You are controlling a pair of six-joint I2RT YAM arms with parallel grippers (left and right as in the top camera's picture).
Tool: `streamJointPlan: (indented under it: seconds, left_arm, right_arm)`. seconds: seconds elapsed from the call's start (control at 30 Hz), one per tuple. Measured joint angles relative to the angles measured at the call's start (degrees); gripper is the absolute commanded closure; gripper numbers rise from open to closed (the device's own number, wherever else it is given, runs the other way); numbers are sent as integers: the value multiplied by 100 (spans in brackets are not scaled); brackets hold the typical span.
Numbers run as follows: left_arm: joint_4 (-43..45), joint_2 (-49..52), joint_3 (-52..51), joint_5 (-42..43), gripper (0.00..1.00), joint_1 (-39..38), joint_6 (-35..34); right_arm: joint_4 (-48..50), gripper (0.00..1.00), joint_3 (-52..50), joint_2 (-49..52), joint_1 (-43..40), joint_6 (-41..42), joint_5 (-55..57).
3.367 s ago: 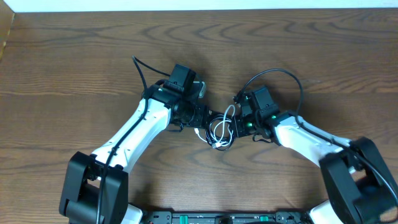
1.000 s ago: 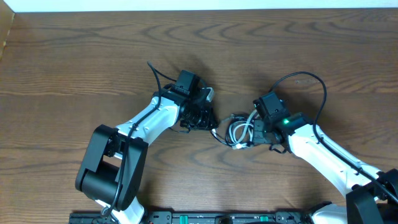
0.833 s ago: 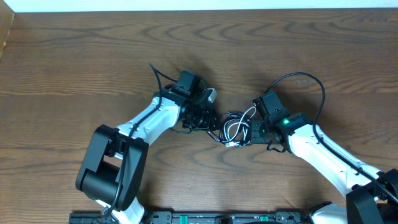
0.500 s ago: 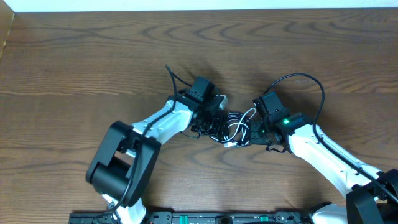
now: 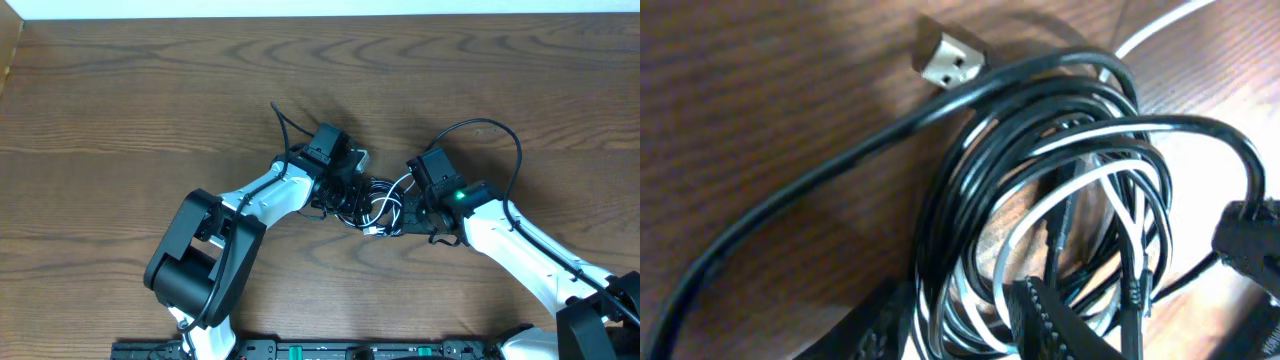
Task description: Untangle cables
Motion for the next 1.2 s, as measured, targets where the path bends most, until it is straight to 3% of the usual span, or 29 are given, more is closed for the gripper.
streamJointPlan:
  seconds: [0.37,0.43,0.53,0.83,1.0,1.2]
  left_arm:
    - [98,-46,70,-861,59,-352,-17]
    - [109,-46,87,-1036,69,-481,-17]
    - [98,-31,101,-1250,92,-610,-50]
    - [-527,-177,120,-1381,93,-444,-17]
    - [-874,-876,120,-1056,93,-136,-42]
    - [-1163,-1923,120,-433,92,-70,-42]
  right_arm:
    - [-13,98,0,0,0,0,-2]
    - [-22,98,0,0,0,2,0]
    - [-83,98,0,0,0,0,4]
    - [-118,97,0,0,0,0,26]
    - [-72,96,0,0,0,0,44]
    - [210,76,0,0,0,-17,-98]
